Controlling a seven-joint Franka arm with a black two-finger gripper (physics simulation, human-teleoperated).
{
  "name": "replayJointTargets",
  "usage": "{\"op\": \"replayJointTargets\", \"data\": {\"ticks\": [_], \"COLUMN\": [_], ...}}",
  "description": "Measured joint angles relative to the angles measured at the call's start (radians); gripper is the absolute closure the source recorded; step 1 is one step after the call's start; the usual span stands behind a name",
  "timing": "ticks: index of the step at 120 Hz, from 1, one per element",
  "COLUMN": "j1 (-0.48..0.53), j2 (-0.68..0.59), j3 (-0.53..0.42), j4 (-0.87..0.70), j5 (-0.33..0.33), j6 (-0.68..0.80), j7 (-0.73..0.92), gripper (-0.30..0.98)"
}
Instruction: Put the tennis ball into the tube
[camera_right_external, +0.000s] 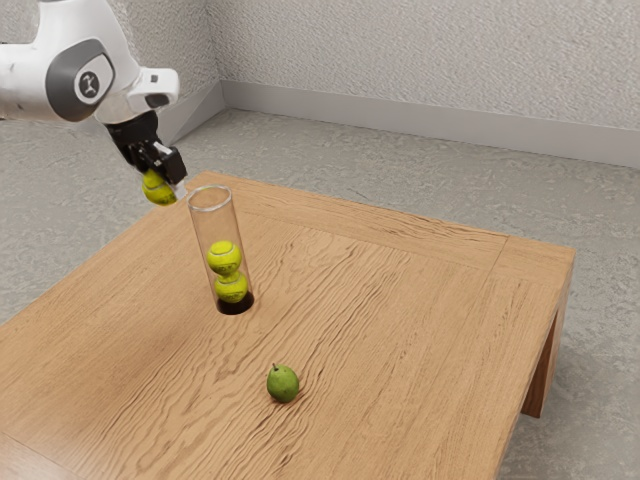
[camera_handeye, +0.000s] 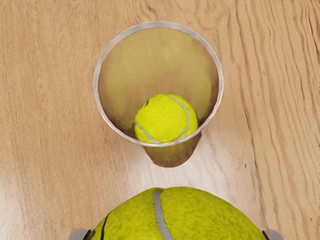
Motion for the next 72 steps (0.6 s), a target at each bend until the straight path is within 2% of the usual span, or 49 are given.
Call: {"op": "replayJointTargets", "data": {"ticks": [27, 72], "j1": [-0.035, -0.027], "j2": [0.184, 0.295], "j3": [-0.016, -0.01], "j4": [0.189, 0.311], "j5": [-0.003, 0.008], "j6": [-0.024, -0.038], "j7": [-0.008, -0.016], "gripper": [0.47, 0.48]}}
